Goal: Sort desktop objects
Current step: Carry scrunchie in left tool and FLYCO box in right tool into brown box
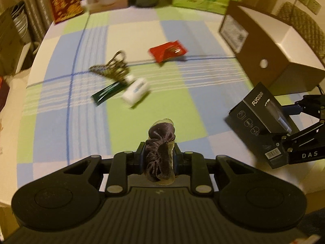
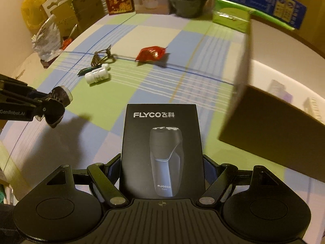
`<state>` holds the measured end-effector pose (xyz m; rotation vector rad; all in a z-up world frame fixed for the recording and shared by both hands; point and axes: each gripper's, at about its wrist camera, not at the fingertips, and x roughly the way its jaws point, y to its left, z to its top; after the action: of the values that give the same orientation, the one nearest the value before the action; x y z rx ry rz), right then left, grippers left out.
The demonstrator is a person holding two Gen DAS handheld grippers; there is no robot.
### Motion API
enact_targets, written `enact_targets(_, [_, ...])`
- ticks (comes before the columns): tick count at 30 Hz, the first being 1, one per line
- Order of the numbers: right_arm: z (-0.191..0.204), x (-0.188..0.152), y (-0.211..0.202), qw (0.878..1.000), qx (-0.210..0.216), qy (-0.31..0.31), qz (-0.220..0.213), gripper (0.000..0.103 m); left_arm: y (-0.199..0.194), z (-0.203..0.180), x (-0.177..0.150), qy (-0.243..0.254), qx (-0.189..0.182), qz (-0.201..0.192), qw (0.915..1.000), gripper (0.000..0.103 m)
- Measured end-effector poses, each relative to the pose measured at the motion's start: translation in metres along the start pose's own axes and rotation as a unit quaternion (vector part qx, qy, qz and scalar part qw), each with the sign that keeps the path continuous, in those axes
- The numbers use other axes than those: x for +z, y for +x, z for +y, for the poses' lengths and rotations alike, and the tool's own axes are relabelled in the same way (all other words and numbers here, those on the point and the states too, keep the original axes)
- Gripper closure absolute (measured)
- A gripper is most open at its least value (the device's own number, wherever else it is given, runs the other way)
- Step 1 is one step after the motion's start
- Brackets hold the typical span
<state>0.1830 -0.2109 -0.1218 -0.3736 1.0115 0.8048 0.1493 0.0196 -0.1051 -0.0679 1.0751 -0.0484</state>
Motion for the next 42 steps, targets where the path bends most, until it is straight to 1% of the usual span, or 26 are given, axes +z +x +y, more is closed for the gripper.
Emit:
enact_targets(7, [-0.045, -0.019, -0.047, 0.999, 0.002, 0.031, -0.022, 0.027, -0.011, -0.047, 0.017, 0.032, -0.027, -0.025, 0.9988, 0.083])
enact_targets(14, [-0.095, -0.034, -0.100, 0.996, -0.015, 0.072, -0.056, 0.027, -0.022, -0.096, 0.040, 0.064, -0.059, -0.055, 0.9947, 0.083])
enact_targets(19, [-0.127, -0.035, -0.134, 0.991, -0.031, 0.093, -0.089, 0.027, -0.030, -0.128, 0.060, 0.085, -0.080, -0.079, 0.9900, 0.083])
enact_targets(24, [-0.162, -0.027, -0.157, 0.987, -0.048, 0.101, -0.119, 0.027, -0.031, -0.159, 0.085, 0.108, -0.093, -0.101, 0.9847, 0.083])
enact_targets(30, [-0.201, -0.002, -0.165, 0.983, -0.076, 0.087, -0.140, 0.027, -0.022, -0.196, 0.118, 0.129, -0.095, -0.121, 0.9796, 0.083])
enact_targets(34, [-0.228, 0.019, -0.160, 0.982, -0.090, 0.075, -0.148, 0.027, -0.011, -0.219, 0.140, 0.141, -0.094, -0.129, 0.9771, 0.083])
enact_targets(37, [-0.249, 0.032, -0.150, 0.982, -0.100, 0.072, -0.145, 0.027, 0.002, -0.233, 0.158, 0.144, -0.088, -0.130, 0.9770, 0.083])
enact_targets(42, [-0.281, 0.052, -0.125, 0.984, -0.105, 0.072, -0.126, 0.027, 0.034, -0.247, 0.193, 0.134, -0.073, -0.114, 0.9818, 0.083])
